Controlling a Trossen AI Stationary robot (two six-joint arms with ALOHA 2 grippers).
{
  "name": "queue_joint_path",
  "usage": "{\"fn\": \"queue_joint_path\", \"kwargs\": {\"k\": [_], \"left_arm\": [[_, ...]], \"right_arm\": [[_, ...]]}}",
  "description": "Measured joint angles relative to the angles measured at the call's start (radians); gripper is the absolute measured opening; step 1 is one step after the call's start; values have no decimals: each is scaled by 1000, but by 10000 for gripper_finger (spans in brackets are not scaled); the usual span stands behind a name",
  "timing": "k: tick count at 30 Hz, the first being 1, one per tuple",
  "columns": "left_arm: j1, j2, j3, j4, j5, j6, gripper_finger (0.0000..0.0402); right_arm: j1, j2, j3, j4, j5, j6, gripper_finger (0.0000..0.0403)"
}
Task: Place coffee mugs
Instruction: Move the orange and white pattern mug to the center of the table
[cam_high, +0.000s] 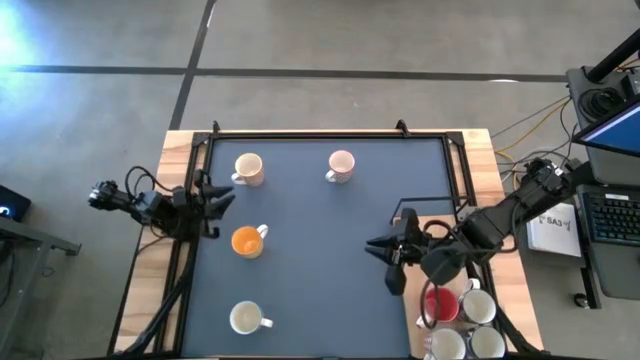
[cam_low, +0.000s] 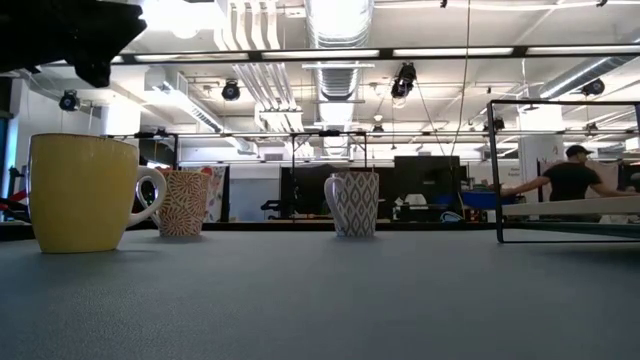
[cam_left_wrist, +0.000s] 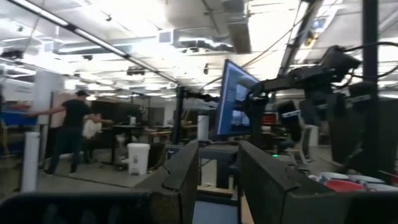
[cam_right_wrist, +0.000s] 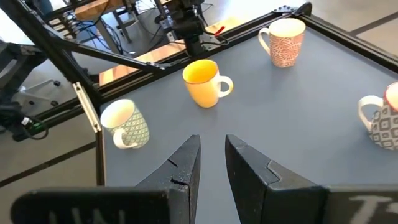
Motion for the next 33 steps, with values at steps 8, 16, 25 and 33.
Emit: {"fn": "queue_joint_path", "kwargs": {"k": [8,16,25,33], "left_arm": [[0,0,0,32,41,-63,95],[0,55,38,93,42,-134,95],[4,391,382,-457,-102,-348,95],[10,658,774,-1231,-116,-710,95]], "right_arm": [[-16,0,0,-1,0,-68,66],[-26,0,0,-2,0,-75,66],[-35,0,0,-7,-1,-72,66],[-34,-1,0,-42,-1,52,66]]}}
